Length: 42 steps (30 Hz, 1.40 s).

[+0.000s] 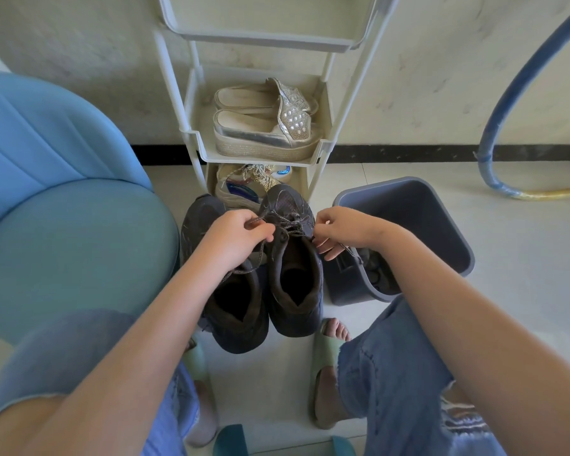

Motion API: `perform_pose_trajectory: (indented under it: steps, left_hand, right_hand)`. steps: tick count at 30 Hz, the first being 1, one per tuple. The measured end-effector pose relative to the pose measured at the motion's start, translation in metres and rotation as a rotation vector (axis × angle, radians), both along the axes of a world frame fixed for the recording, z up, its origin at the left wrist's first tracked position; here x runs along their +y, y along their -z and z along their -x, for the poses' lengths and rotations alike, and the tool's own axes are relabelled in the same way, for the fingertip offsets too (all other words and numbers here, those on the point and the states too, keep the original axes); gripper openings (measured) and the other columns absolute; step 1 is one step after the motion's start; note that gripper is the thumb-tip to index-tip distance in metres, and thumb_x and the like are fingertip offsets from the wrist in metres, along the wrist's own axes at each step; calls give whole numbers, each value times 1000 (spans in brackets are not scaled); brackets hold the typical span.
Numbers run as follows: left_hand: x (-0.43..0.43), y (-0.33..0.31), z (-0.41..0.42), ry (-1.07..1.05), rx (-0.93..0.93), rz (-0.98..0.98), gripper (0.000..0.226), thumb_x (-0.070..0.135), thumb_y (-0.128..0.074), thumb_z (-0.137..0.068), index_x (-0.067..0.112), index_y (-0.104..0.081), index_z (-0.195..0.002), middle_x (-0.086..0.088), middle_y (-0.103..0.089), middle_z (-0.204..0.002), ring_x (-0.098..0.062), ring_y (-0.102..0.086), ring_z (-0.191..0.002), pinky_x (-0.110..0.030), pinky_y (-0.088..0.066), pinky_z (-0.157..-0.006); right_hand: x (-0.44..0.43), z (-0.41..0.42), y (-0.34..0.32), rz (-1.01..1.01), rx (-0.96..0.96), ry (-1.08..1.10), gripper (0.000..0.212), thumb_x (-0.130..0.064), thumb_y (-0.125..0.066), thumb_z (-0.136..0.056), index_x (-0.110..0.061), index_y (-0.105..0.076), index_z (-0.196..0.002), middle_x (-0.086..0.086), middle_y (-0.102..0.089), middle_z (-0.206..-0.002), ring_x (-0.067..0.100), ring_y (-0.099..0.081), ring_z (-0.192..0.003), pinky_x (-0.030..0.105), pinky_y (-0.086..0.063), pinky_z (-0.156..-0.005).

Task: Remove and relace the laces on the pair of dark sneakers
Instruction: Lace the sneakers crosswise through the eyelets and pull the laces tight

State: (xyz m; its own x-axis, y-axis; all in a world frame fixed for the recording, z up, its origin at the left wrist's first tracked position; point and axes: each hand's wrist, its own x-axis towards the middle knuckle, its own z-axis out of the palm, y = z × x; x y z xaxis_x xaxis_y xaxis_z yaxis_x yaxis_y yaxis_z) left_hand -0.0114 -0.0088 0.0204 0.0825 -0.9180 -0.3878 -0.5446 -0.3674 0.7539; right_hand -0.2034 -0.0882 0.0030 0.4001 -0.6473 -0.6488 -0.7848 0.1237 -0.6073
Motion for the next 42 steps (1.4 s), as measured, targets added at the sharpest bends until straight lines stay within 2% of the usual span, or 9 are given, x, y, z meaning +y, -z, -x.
perform_pose_trajectory:
  steps: [4, 9, 11, 20, 25, 29, 32, 35, 42]
  left_hand:
    - [-6, -6, 2, -60, 10, 164, 29, 32, -45, -98, 18, -69, -93, 5, -70, -83, -2, -45, -52, -21, -35, -55]
    - [-24, -42, 14, -172, 243, 311, 29, 32, -40, -101, 20, -66, -96, 6, -69, -81, -10, -48, -59, -16, -36, -50]
    - [-30, -64, 22, -181, 363, 331, 28, 31, -40, -101, 21, -66, -96, 5, -69, -81, -7, -46, -56, -13, -35, -49]
    - [-48, -144, 42, -215, 708, 427, 27, 26, -38, -102, 18, -64, -105, 5, -64, -98, -10, -63, -90, -26, -53, -79]
    - [-43, -148, 44, -131, 662, 419, 27, 25, -39, -102, 25, -65, -110, 0, -70, -106, -18, -66, -97, -28, -54, -85]
    - [-39, -152, 42, -185, 626, 499, 26, 20, -41, -101, 21, -63, -114, 4, -69, -100, -2, -67, -86, -13, -52, -73]
    - [-39, -150, 36, -186, 644, 486, 24, 25, -45, -99, 27, -64, -114, 1, -69, -111, -9, -65, -102, -24, -51, -88]
    - [-37, -152, 34, -184, 681, 473, 21, 28, -47, -98, 34, -64, -109, 5, -67, -115, -12, -62, -111, -29, -49, -96]
    - [-35, -150, 35, -222, 744, 497, 22, 18, -47, -99, 26, -65, -110, -4, -69, -112, -20, -64, -105, -33, -51, -93]
  right_hand:
    - [-5, 1, -13, 179, 149, -162, 12, -19, -59, -93, -7, -59, -90, 5, -69, -77, 15, -68, -59, 24, -54, -63]
    - [-13, -9, -65, 426, 78, -249, 8, -10, -65, -86, -12, -68, -93, -9, -62, -83, -2, -55, -73, 18, -45, -77]
    - [-14, -16, -95, 416, -32, -254, 7, -9, -64, -87, -12, -68, -91, -11, -60, -74, -6, -53, -60, 9, -43, -67]
    - [-17, -22, -180, 388, -222, -41, 8, 0, -61, -87, -3, -68, -92, 5, -61, -63, 10, -56, -47, 20, -52, -52]
    - [-24, -18, -208, 226, -527, 155, 18, 5, -61, -87, 9, -66, -103, 22, -69, -84, 19, -68, -64, 24, -59, -66]
    - [-17, -20, -211, -16, -713, 222, 21, 0, -49, -95, 12, -62, -106, 26, -68, -95, 26, -71, -80, 27, -60, -73]
    - [-15, -19, -205, -183, -872, 271, 35, 4, -28, -95, 14, -54, -116, 30, -64, -108, 35, -68, -96, 36, -57, -85]
    - [-13, -16, -196, -115, -910, 189, 33, 11, -41, -93, 12, -52, -124, 27, -64, -113, 33, -66, -104, 33, -55, -89]
    - [-6, -26, -189, 205, -812, 283, 21, -16, -60, -93, 2, -70, -99, 19, -71, -84, 14, -65, -57, 21, -54, -57]
